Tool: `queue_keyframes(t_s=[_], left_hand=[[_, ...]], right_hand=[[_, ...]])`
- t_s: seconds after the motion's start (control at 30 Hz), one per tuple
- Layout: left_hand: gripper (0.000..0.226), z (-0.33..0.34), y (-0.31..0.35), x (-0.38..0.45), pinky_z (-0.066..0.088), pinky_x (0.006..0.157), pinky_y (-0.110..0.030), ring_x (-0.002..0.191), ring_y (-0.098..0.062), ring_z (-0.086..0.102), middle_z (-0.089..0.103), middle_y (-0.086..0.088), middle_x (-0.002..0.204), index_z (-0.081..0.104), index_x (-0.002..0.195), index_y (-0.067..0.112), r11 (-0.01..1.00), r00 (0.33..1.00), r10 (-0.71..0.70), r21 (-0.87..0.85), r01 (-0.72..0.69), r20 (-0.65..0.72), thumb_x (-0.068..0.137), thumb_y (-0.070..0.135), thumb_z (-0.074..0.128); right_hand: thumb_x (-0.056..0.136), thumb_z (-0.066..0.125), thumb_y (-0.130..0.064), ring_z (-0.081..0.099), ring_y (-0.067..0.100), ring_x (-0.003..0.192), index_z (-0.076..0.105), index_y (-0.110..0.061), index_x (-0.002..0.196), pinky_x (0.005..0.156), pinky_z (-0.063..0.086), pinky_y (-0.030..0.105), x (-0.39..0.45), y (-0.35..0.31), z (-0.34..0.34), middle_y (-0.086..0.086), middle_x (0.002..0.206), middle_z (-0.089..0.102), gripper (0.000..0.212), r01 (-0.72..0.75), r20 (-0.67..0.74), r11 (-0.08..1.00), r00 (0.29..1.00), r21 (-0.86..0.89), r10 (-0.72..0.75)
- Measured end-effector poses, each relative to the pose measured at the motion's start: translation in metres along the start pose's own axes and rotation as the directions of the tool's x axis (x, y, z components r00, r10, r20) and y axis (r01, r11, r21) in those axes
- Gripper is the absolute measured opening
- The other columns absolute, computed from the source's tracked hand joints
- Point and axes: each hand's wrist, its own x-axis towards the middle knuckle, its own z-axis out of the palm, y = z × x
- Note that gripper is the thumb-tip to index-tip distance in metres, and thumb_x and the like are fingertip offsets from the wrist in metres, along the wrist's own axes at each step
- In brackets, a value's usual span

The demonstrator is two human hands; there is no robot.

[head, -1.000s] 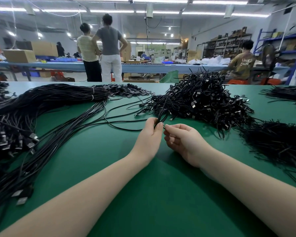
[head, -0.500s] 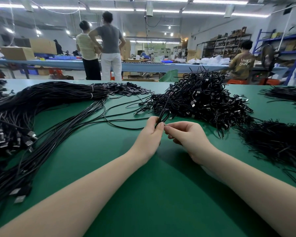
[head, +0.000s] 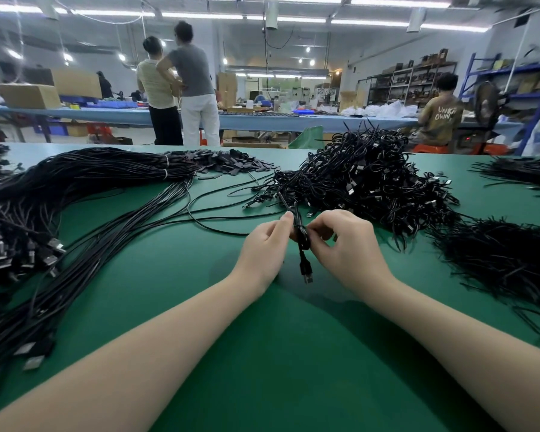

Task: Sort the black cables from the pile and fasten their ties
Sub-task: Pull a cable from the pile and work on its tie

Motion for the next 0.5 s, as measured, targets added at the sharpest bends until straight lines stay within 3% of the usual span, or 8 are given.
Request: queue_keyframes(t_s=[0.07,0.13,0.27,0.4,0.5], left_hand=[[0.047,-0.0002,-0.0008,0.0006,0.042,0.08,-0.034,0.073,-0.013,0.046,0.048,0.0,0.085,0.059,0.077,-0.001,0.999,0.998,0.046,0.021,-0.045,-0.051,0.097,0.039,0.047],[0.05,-0.0004,-0.0022,0.0008,0.037,0.091,-0.029,0.094,-0.005,0.048,0.047,0.006,0.103,0.061,0.081,-0.012,0.99,0.988,0.127,0.075,-0.121,-0.085,0.096,0.033,0.048],[0.046,-0.0004,-0.0016,-0.0029,0.021,0.097,-0.007,0.116,0.007,0.036,0.049,0.024,0.122,0.067,0.074,-0.005,0.914,0.938,0.341,0.257,-0.314,-0.065,0.085,0.031,0.041],[0.035,-0.0002,0.0023,-0.0069,0.036,0.093,-0.01,0.111,0.008,0.052,0.061,0.022,0.117,0.072,0.068,0.025,0.95,0.953,0.304,0.076,-0.302,-0.01,0.083,0.026,0.04],[0.034,0.0,0.0037,-0.0069,0.044,0.089,-0.021,0.103,-0.003,0.059,0.07,0.011,0.103,0.071,0.072,0.03,0.951,0.951,0.307,0.036,-0.306,-0.028,0.084,0.025,0.04]], right_hand=[[0.081,0.068,-0.006,0.052,0.009,0.071,0.069,-0.009,0.08,0.065,0.038,0.01,-0.0008,-0.0013,0.0018,-0.002,0.074,0.062,0.004,-0.002,0.0,0.999,1.0,0.032,0.002],[0.08,0.07,-0.005,0.05,0.004,0.067,0.068,-0.01,0.079,0.064,0.037,0.007,-0.0007,-0.0016,0.0031,-0.004,0.073,0.061,0.005,-0.02,-0.016,0.998,1.0,0.063,0.021],[0.079,0.069,-0.004,0.051,-0.003,0.068,0.066,-0.012,0.073,0.061,0.035,0.006,0.0027,-0.0005,0.0012,-0.011,0.067,0.056,0.01,-0.068,-0.061,0.99,0.995,0.127,0.076],[0.078,0.068,-0.002,0.05,-0.002,0.064,0.061,-0.012,0.069,0.055,0.034,0.007,0.0012,0.0046,0.0003,-0.013,0.063,0.052,0.015,-0.085,-0.021,0.987,0.996,0.135,0.089],[0.079,0.069,-0.005,0.047,0.005,0.06,0.058,-0.012,0.067,0.055,0.032,0.01,-0.0003,0.0065,0.0046,-0.005,0.064,0.053,0.018,-0.074,-0.042,0.991,0.996,0.107,0.079]])
